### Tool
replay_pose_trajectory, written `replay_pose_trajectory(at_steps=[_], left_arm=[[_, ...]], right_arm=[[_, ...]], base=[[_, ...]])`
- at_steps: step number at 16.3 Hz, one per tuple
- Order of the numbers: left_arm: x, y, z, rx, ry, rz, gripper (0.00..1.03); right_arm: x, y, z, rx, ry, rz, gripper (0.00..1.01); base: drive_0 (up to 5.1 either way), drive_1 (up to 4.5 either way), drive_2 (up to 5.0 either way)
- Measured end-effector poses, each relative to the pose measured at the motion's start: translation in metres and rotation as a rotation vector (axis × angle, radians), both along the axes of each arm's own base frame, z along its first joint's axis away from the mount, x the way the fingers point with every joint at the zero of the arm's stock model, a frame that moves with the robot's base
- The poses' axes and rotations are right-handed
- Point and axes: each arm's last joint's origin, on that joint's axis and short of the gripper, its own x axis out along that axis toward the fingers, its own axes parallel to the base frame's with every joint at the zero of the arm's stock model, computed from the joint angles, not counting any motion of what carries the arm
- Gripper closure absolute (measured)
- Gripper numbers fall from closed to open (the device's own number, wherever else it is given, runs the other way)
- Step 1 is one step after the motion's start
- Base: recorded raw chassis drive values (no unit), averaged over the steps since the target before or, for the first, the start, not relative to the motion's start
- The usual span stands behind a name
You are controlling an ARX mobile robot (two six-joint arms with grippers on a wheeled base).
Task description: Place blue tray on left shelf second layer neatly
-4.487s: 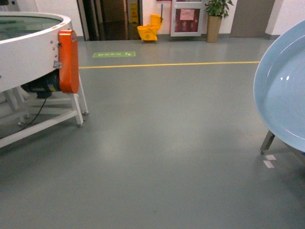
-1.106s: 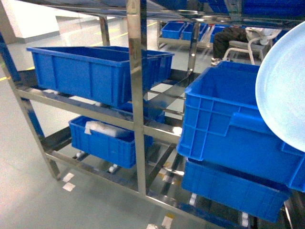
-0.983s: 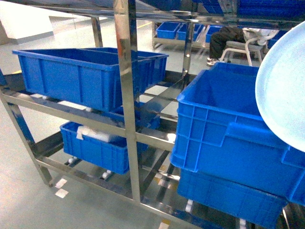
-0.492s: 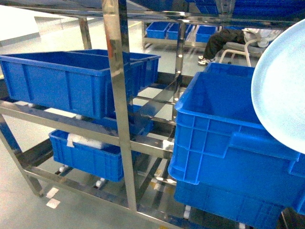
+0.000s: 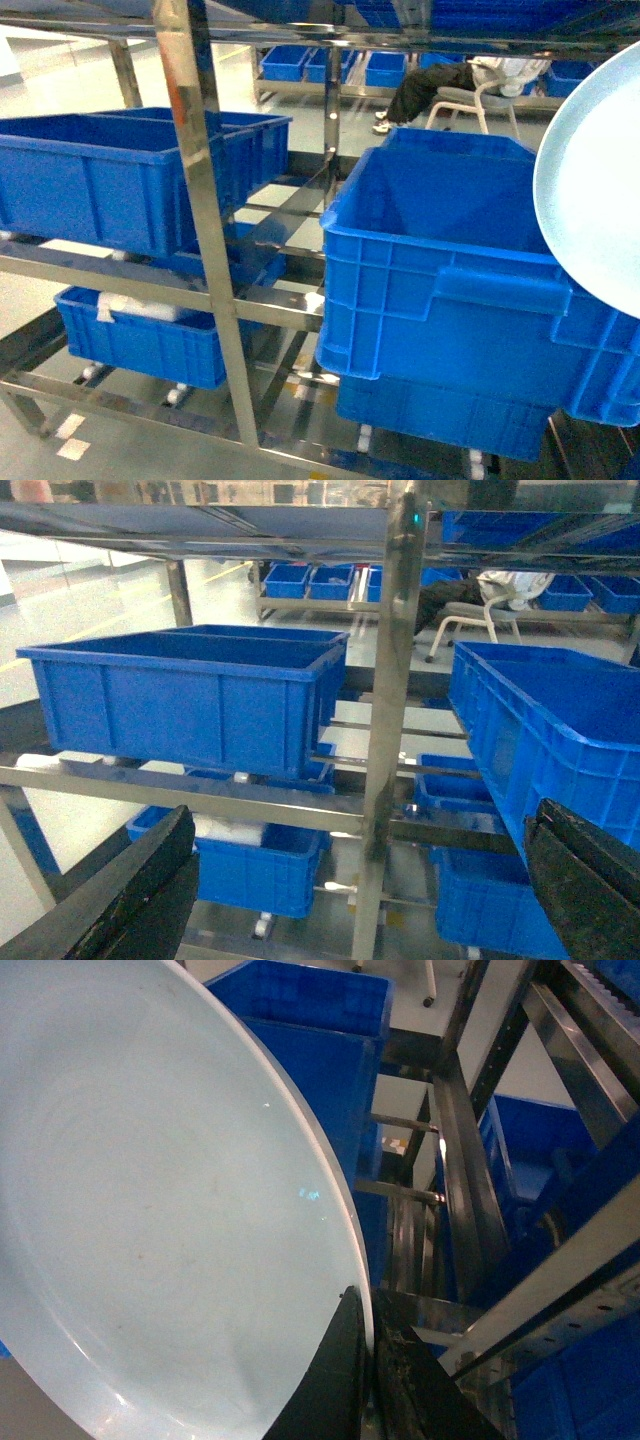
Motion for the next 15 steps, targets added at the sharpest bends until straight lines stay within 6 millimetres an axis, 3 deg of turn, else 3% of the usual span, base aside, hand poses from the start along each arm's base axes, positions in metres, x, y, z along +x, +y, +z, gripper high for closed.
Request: replay_pose_trajectory(at_steps=[10, 13, 15], left_arm=[[0.0000, -0.0001, -0.0001, 0.000, 0.001, -0.002, 0.05], [0.0000, -0.0002, 0.0000, 0.000, 0.000, -0.002, 0.05], [0.0000, -0.0002, 0.0001, 0.000, -0.001, -0.002, 0.05]], right_arm=[[-0.0004, 0.0000, 0.0001, 0.000, 0.000, 0.001, 0.99], [-0.0001, 0.0000, 0.0002, 0.000, -0.001, 0.001, 0.99], [0.0003, 0.0000, -0.0007, 0.001, 0.004, 0.001, 0.99]], base=[[-5.2, -0.05, 0.0], [0.1, 4.37, -4.2], [0.0, 0.00, 0.0]])
